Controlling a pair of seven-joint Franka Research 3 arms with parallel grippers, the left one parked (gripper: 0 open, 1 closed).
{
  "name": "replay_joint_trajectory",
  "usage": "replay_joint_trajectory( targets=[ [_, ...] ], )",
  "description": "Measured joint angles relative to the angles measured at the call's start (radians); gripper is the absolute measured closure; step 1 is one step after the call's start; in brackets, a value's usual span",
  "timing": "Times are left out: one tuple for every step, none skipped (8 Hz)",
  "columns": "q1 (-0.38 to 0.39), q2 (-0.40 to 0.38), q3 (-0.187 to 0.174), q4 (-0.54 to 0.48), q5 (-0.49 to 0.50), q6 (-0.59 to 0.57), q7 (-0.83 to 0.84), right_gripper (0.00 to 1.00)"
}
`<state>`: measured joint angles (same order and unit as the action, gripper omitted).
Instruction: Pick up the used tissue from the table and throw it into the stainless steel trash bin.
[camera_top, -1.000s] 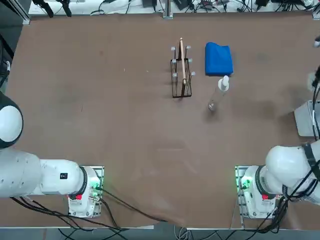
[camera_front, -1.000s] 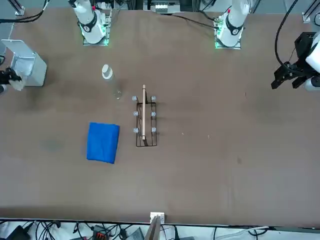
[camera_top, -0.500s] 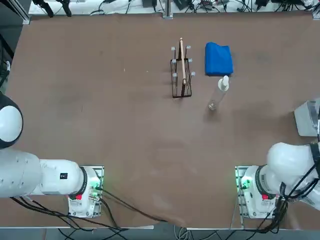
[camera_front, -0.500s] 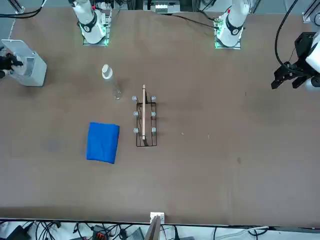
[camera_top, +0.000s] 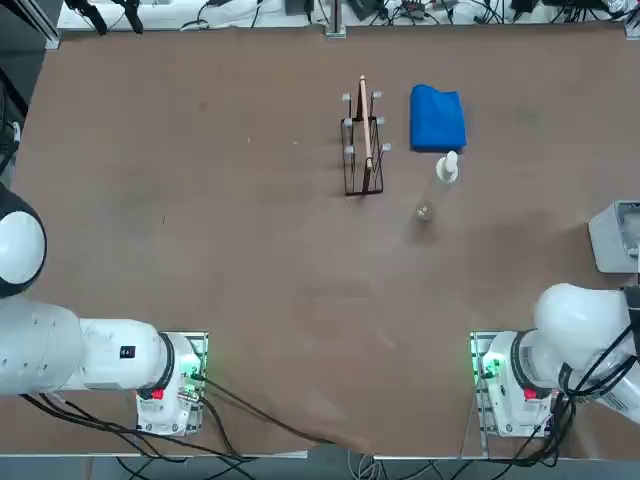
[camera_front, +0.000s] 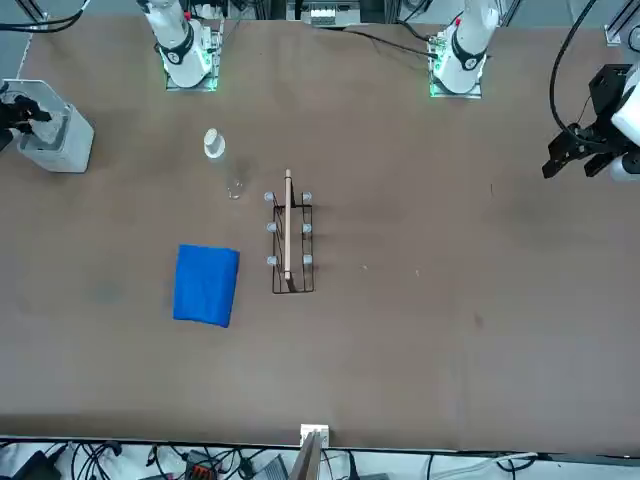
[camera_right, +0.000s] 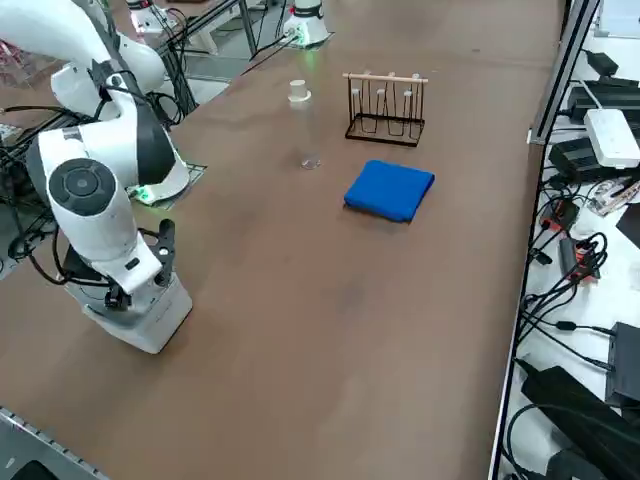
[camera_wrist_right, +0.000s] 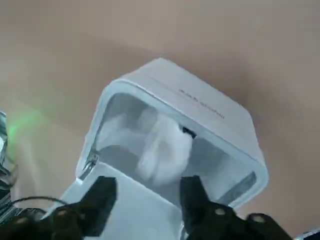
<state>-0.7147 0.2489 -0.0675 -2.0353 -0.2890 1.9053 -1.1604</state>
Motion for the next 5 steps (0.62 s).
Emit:
replay_joint_trajectory(
  targets=[
    [0.006,-0.001,0.007,0.008,0.0,0.0,0.0,0.01],
    [0.014,-0.005,0.011,0.02,0.0,0.0,0.0,0.0],
    [0.018,-0.012,0.022,0.037,0.001,-0.008,0.0,0.0],
    [0.021,-0.023,0.048,0.071,0.029,-0.037,0.0,0.0],
    [0.024,-0.034,0.091,0.131,0.094,-0.086,0.001,0.0]
  ],
)
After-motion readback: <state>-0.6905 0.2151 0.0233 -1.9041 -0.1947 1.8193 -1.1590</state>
